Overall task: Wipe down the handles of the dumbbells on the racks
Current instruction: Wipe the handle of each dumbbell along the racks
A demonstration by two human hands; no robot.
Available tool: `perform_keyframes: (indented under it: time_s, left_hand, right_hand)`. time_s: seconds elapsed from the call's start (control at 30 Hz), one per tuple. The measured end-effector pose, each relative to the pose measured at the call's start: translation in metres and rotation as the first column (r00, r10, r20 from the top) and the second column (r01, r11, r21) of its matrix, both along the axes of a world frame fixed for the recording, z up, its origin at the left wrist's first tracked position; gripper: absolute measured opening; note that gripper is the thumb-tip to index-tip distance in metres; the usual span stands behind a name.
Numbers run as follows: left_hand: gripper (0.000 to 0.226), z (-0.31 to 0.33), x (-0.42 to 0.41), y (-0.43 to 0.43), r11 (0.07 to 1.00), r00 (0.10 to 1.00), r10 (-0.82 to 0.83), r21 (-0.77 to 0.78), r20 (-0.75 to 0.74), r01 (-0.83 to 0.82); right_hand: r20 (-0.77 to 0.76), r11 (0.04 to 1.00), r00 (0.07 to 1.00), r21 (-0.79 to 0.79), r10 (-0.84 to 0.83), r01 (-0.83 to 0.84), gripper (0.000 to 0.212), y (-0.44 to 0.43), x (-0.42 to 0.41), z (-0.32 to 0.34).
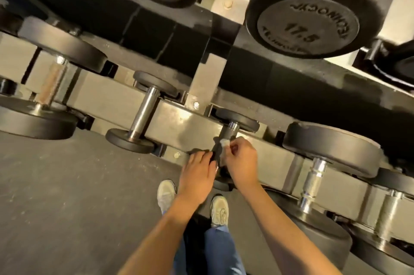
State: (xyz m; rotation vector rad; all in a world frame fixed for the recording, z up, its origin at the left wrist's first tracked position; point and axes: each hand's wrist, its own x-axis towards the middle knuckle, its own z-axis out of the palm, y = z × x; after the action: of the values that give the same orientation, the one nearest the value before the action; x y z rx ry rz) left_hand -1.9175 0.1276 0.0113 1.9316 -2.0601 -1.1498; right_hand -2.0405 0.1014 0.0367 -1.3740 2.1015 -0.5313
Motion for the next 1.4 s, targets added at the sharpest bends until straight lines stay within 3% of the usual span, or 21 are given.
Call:
perform_keyframes:
  time_s: [0.23,0.4,0.5,0.63,0.93,1.1,1.23,1.4]
  left_hand:
    - [0.06,-0.001,-0.002,0.008,0.987,0.992,0.109,-0.108,-0.061,-0.115]
    - [0.06,0.005,-0.002,0.01,0.982,0.989,0.124,-0.133,-0.076,-0.133]
    - [0.059,0.002,-0.002,0.008,0.984,0.992,0.113,-0.131,-0.063,-0.121]
    - [0.041,0.0,-0.002,0.009,0.987,0.995,0.098,-0.126,-0.021,-0.1]
    - [0.069,-0.003,-0.004,0.012,0.98,0.994,0.112,-0.164,0.0,-0.111]
    - [0.065,-0.004,-0.003,0.012,0.976,0.996,0.086,-0.197,-0.031,-0.09]
    - [0.05,-0.014,0.0,0.014,0.945,0.981,0.082,-0.3,-0.177,-0.133]
    - [0.043,-0.022,-0.005,0.016,0.885,0.95,0.114,-0.405,-0.292,-0.231]
  right_hand:
    - [0.053,0.996,0.999,-0.084,-0.008,0.012,0.01,-0.014,-0.013,-0.004]
    - [0.069,0.989,0.997,-0.138,-0.042,0.051,0.007,-0.007,-0.012,-0.008]
    - [0.085,0.995,0.996,-0.101,0.024,-0.015,0.008,0.009,-0.011,-0.011]
    - [0.078,0.988,0.989,-0.093,0.129,-0.122,0.01,0.013,-0.017,-0.015]
    - [0.148,0.965,0.988,-0.253,-0.03,0.067,0.02,0.006,-0.014,-0.021]
    - [0.082,0.972,0.99,-0.217,0.115,-0.095,0.01,0.026,-0.013,-0.023]
    - [-0.066,0.942,0.974,-0.245,0.218,-0.228,0.009,0.007,-0.023,-0.017]
    - [-0.284,0.87,0.859,-0.134,0.425,-0.475,0.011,-0.009,-0.034,-0.003]
